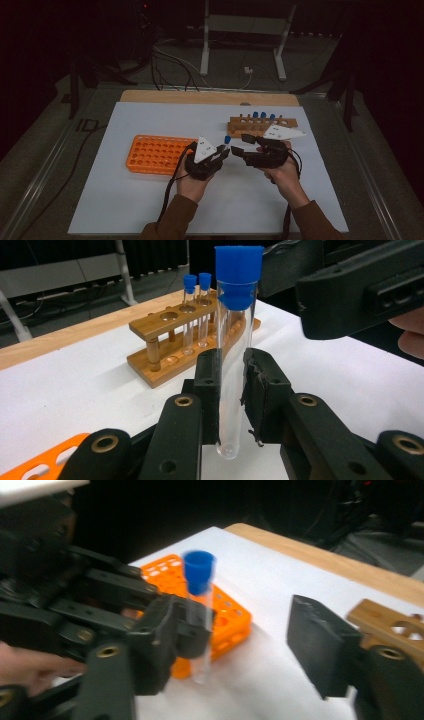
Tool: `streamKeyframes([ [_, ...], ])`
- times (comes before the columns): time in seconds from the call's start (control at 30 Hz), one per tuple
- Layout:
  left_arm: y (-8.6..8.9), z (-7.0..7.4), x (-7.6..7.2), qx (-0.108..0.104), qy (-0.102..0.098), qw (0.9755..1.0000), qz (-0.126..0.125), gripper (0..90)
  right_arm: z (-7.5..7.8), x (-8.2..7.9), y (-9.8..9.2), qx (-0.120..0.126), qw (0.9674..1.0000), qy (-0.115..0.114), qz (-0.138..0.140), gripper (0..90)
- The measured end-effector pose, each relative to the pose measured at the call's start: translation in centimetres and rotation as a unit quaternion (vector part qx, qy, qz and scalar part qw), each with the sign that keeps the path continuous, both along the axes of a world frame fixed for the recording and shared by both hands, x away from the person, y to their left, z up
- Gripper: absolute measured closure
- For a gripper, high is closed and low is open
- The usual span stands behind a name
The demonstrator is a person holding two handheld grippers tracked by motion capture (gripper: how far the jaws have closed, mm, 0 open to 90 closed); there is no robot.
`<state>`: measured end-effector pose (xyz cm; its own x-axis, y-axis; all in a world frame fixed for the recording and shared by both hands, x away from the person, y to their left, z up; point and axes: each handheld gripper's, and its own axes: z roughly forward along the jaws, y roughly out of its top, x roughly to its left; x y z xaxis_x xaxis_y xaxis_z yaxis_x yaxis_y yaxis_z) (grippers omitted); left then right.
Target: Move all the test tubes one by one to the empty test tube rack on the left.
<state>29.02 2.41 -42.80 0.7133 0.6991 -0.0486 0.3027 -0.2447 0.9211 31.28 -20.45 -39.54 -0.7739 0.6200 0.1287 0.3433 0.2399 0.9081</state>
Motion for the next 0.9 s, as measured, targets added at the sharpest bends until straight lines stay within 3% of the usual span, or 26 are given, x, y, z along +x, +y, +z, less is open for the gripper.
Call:
streamKeyframes([
  [0.33,1.6,0.6,-0.7,-0.010,-0.003,0.9999,-0.005,77.2,-1.2,-0.1,-1.2,-0.010,0.9993,-0.007,-0.036,15.5],
  [0.57,3.8,1.2,-1.3,-0.021,-0.001,0.9997,-0.009,77.2,-2.0,-0.2,-2.4,-0.006,0.9982,-0.008,-0.058,8.5],
  [0.9,6.9,0.9,-2.2,-0.016,-0.010,0.9998,-0.001,77.1,-2.9,-0.6,-3.9,-0.008,0.9967,-0.022,-0.078,2.5],
])
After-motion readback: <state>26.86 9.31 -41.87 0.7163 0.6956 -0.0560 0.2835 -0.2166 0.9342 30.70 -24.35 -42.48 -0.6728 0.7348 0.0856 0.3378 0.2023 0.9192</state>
